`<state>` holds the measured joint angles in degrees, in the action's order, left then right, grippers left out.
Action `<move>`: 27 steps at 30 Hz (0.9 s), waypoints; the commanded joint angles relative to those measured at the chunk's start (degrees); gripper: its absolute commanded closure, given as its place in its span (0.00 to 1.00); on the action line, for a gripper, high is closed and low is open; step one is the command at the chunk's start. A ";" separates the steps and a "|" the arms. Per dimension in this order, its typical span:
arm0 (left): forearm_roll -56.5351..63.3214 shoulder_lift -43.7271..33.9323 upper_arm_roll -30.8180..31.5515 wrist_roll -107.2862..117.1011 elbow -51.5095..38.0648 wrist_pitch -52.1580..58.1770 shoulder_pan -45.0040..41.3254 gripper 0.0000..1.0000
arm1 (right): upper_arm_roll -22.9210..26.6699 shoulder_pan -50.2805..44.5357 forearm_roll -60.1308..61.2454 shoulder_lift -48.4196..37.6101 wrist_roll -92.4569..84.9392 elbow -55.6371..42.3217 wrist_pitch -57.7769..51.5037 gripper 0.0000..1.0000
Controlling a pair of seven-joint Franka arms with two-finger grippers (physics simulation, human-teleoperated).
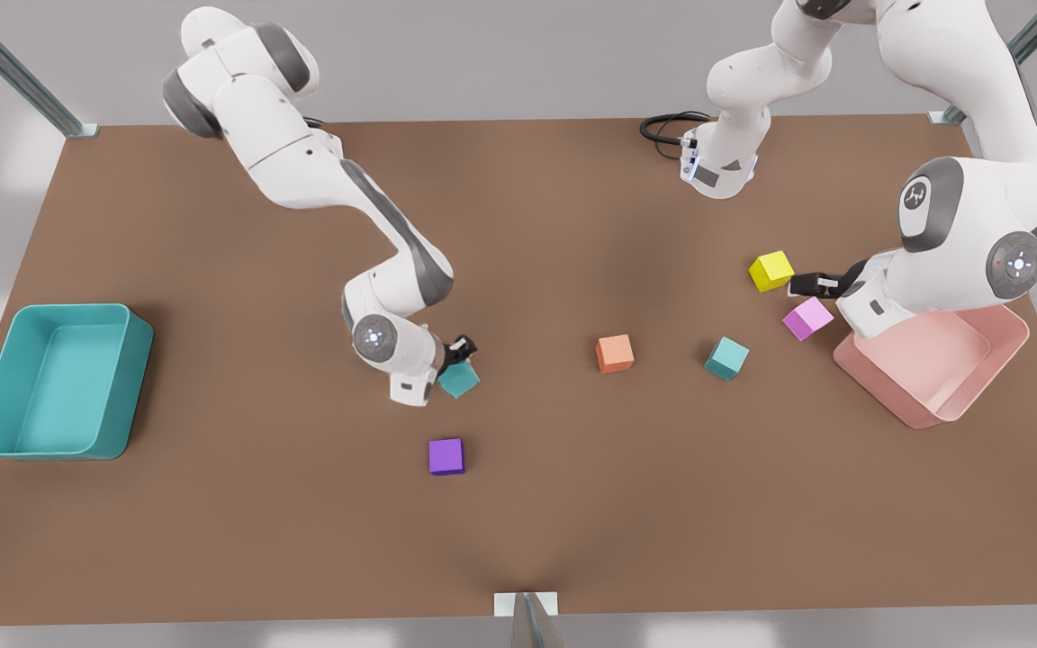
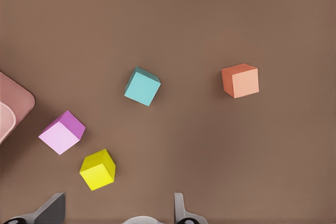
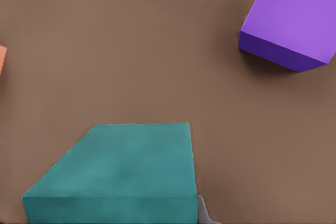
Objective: Stack the two blue cubes on top of each other
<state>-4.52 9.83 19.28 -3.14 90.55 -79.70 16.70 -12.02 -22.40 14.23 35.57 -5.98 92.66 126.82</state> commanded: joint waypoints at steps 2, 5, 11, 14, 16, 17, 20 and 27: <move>0.03 -0.07 0.06 0.06 -0.02 0.07 0.00 0.00 | -0.02 -4.75 0.89 6.61 44.55 -11.01 -0.25 0.53; 0.03 0.02 0.06 0.06 0.15 0.07 0.00 0.00 | 0.41 -10.29 0.28 15.48 53.70 -21.99 -0.08 0.53; 0.03 0.37 0.06 0.06 0.15 0.07 -0.09 0.00 | 2.61 -12.75 -1.04 19.36 54.32 -23.23 0.80 0.53; 0.03 0.37 0.14 0.15 0.15 -0.02 -0.35 0.00 | 3.75 -13.98 -1.13 21.38 54.32 -24.64 1.06 0.42; -0.05 0.28 0.67 1.20 0.07 -0.02 -1.05 0.00 | 3.75 -13.98 -1.39 21.73 54.32 -25.16 1.06 0.00; 0.03 0.37 1.02 1.20 -0.02 -0.19 -1.76 0.00 | 3.75 -13.98 -1.31 21.73 54.23 -25.60 0.98 0.00; 2.05 2.91 1.02 6.03 0.06 -0.37 -9.93 0.00 | 3.67 -13.72 -1.22 21.38 54.14 -27.45 -0.25 0.00; 3.55 10.39 -9.52 26.15 11.92 -29.27 -22.59 0.00 | 1.64 0.60 -0.25 7.32 46.15 -27.54 -29.60 0.00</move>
<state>-1.29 19.78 10.43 1.62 101.15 -93.65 -5.23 -10.23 -24.07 13.79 44.43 33.96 65.16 114.97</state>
